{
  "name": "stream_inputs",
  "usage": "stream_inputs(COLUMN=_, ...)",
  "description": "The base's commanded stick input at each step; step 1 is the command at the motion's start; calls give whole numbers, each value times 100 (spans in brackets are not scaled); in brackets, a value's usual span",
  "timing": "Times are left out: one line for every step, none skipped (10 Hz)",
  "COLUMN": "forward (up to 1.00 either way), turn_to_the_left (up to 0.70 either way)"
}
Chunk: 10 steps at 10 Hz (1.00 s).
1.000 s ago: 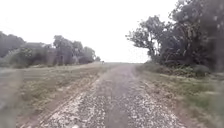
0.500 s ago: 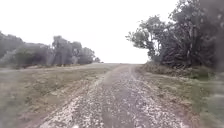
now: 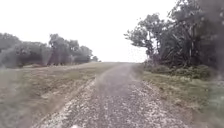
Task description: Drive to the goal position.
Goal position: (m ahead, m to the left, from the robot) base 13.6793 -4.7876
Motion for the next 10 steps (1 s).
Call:
stream_inputs(forward=45, turn_to_the_left=-3)
stream_inputs(forward=45, turn_to_the_left=0)
stream_inputs(forward=45, turn_to_the_left=0)
stream_inputs(forward=45, turn_to_the_left=0)
stream_inputs(forward=45, turn_to_the_left=0)
stream_inputs(forward=45, turn_to_the_left=0)
stream_inputs(forward=45, turn_to_the_left=0)
stream_inputs(forward=45, turn_to_the_left=0)
stream_inputs(forward=45, turn_to_the_left=0)
stream_inputs(forward=45, turn_to_the_left=0)
